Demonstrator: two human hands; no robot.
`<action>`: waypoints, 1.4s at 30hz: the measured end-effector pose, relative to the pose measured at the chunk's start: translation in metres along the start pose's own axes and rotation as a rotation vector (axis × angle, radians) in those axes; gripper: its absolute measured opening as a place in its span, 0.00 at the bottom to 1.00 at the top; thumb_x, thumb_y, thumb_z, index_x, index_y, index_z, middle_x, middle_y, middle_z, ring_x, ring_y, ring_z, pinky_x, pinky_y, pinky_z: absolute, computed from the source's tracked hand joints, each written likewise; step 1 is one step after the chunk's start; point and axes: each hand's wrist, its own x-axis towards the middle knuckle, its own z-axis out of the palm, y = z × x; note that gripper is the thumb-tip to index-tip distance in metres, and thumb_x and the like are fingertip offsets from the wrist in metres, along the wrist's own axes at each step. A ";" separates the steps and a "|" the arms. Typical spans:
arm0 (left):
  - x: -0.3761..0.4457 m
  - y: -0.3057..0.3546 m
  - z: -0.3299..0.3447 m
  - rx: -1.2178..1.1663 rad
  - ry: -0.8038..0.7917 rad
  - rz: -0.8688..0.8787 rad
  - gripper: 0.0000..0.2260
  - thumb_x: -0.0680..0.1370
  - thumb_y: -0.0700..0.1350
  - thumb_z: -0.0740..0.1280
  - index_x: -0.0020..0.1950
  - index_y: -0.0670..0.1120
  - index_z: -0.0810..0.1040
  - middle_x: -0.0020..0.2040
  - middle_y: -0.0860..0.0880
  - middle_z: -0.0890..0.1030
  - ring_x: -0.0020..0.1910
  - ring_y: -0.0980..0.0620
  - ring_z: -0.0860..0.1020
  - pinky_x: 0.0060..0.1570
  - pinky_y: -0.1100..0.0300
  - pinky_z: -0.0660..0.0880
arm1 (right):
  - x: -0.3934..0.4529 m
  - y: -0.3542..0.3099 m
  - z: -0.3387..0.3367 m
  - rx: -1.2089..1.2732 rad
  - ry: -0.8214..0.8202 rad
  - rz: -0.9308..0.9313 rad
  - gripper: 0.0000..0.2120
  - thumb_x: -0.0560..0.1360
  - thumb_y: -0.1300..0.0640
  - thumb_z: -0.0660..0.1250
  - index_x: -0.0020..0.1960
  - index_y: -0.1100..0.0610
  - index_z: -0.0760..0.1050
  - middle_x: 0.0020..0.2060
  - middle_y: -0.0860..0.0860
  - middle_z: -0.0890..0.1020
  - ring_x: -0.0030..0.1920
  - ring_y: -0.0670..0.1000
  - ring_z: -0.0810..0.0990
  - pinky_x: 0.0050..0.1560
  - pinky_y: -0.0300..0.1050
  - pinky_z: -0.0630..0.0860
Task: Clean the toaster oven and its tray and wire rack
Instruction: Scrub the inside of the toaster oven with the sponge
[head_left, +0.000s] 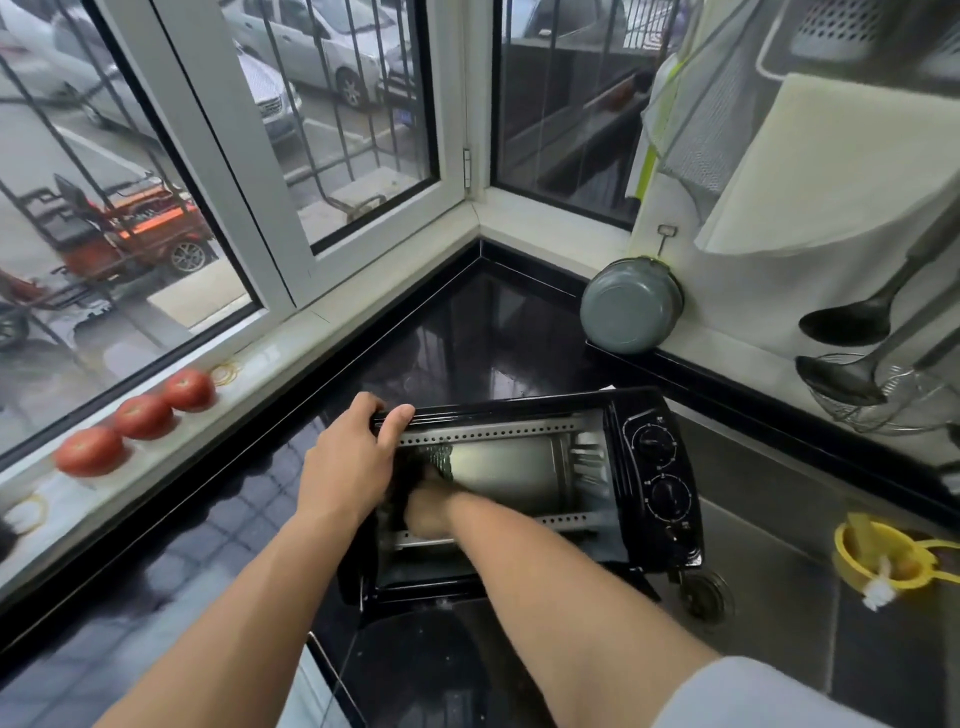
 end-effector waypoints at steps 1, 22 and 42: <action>0.001 0.000 0.000 0.008 -0.007 0.001 0.19 0.81 0.69 0.57 0.54 0.55 0.73 0.41 0.55 0.79 0.44 0.45 0.77 0.45 0.50 0.68 | 0.001 0.009 -0.003 -0.067 0.032 -0.010 0.24 0.82 0.58 0.54 0.77 0.59 0.63 0.77 0.56 0.65 0.78 0.59 0.55 0.77 0.54 0.55; 0.000 0.003 -0.002 0.004 -0.003 -0.033 0.20 0.81 0.70 0.56 0.52 0.55 0.72 0.43 0.52 0.80 0.45 0.45 0.76 0.44 0.51 0.68 | -0.011 0.053 -0.023 -0.088 0.187 0.164 0.21 0.77 0.57 0.59 0.70 0.58 0.70 0.69 0.57 0.72 0.66 0.61 0.74 0.64 0.51 0.74; -0.004 0.000 0.000 -0.015 0.014 -0.056 0.20 0.80 0.71 0.56 0.50 0.55 0.70 0.43 0.52 0.80 0.44 0.44 0.76 0.44 0.51 0.68 | -0.004 0.040 -0.024 -0.013 0.158 0.036 0.25 0.79 0.59 0.56 0.75 0.51 0.66 0.75 0.55 0.66 0.75 0.61 0.62 0.75 0.55 0.61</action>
